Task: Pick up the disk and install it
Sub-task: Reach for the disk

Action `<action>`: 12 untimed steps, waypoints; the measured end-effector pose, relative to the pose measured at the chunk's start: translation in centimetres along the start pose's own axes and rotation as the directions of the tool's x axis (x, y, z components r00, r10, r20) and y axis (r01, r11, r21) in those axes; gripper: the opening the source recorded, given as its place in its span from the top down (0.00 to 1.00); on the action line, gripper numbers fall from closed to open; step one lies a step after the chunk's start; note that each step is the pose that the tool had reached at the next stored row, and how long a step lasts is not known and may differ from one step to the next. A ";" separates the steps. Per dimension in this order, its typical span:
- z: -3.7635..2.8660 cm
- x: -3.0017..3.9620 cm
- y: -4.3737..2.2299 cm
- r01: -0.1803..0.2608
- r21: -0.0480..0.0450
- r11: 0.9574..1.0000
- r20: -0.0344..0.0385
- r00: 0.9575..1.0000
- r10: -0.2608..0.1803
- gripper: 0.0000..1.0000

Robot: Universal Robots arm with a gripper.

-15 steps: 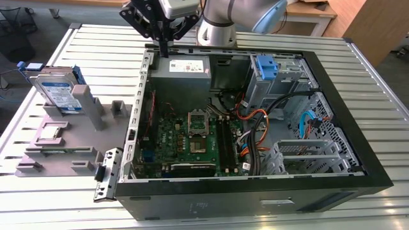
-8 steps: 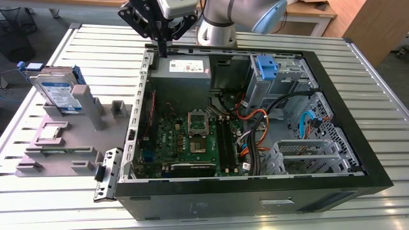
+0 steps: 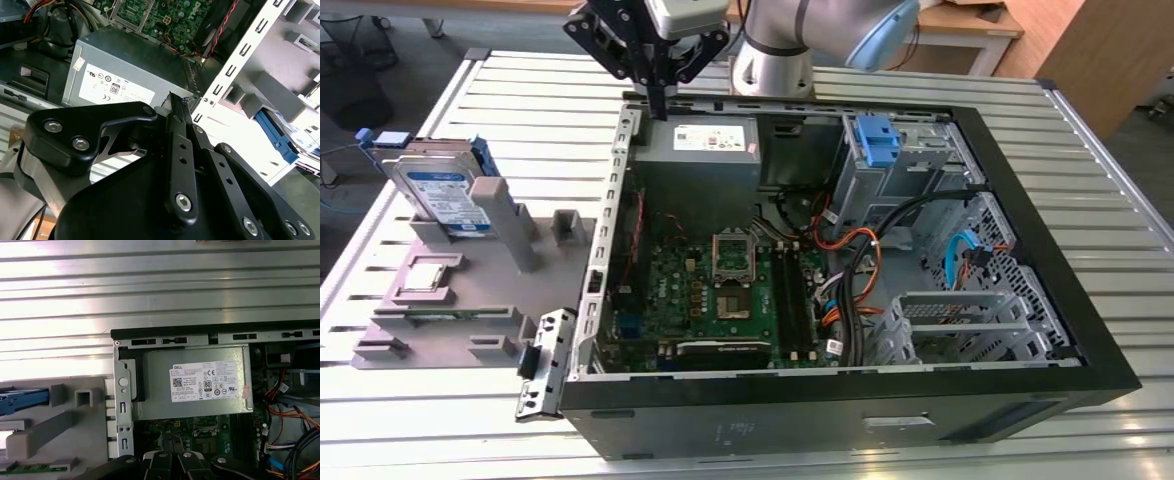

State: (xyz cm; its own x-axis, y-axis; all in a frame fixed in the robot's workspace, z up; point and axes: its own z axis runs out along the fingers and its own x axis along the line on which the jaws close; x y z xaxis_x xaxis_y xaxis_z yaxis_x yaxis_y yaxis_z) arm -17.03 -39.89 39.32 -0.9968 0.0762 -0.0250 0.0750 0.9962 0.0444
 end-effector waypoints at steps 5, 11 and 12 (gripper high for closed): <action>0.00 0.13 -0.01 0.000 0.000 1.000 0.000 1.000 0.000 0.89; -0.01 0.34 -0.03 0.000 0.000 1.000 0.000 1.000 0.000 0.89; -0.01 0.37 -0.03 0.000 0.000 1.000 0.000 1.000 0.000 0.89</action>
State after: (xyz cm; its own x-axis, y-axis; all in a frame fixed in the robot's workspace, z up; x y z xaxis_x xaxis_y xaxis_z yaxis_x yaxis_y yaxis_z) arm -17.41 -39.89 39.32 -0.9968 0.0762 -0.0249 0.0751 0.9962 0.0444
